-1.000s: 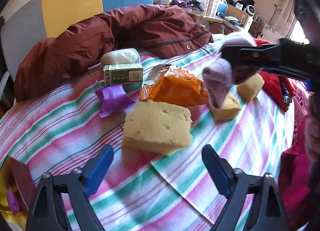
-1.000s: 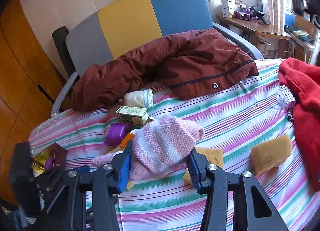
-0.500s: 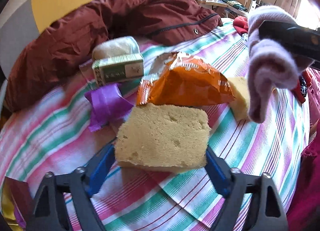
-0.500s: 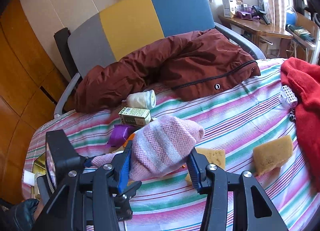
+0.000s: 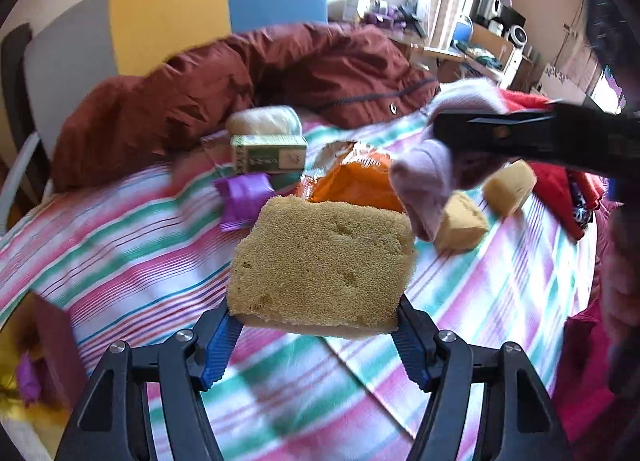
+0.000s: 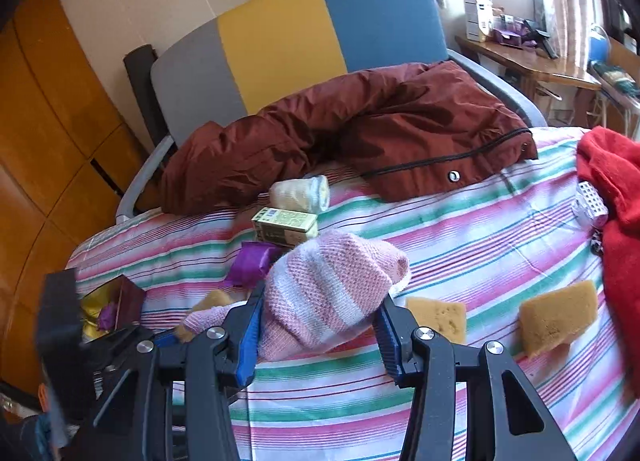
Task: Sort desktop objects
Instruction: 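Grasp a yellow sponge with the left tool while the right tool holds the sock, then carry the yellow sponge and pink sock into the gold tray and release both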
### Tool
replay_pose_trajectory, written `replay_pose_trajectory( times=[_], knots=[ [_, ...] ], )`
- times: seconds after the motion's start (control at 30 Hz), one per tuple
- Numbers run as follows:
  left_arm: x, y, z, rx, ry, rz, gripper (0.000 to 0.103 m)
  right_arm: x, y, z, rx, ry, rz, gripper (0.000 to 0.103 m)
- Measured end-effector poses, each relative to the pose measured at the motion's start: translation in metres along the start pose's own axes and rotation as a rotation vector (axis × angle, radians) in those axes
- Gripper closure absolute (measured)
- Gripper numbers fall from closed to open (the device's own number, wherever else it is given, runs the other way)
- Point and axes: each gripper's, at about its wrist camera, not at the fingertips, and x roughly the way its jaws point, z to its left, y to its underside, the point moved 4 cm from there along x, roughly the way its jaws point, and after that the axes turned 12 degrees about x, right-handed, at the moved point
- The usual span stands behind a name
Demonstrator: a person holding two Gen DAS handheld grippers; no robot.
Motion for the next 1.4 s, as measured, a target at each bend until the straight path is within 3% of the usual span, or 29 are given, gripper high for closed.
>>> replay_pose_trajectory(
  times=[0.6, 0.97, 1.23, 1.4],
  knots=[
    [-0.13, 0.06, 0.053, -0.165, -0.239, -0.138, 0.033, 0.0, 0.039, 0.065, -0.212, -0.155, 0.01, 0.053],
    [-0.167, 0.135, 0.101, -0.34, -0.299, -0.134, 0.033, 0.004, 0.095, 0.134, -0.358, -0.23, 0.111, 0.053],
    [-0.181, 0.194, 0.14, -0.494, -0.335, -0.119, 0.033, 0.01, 0.136, 0.206, -0.459, -0.296, 0.178, 0.052],
    [-0.182, 0.221, 0.157, -0.565, -0.342, -0.111, 0.033, 0.022, 0.149, 0.244, -0.51, -0.293, 0.208, 0.05]
  ],
)
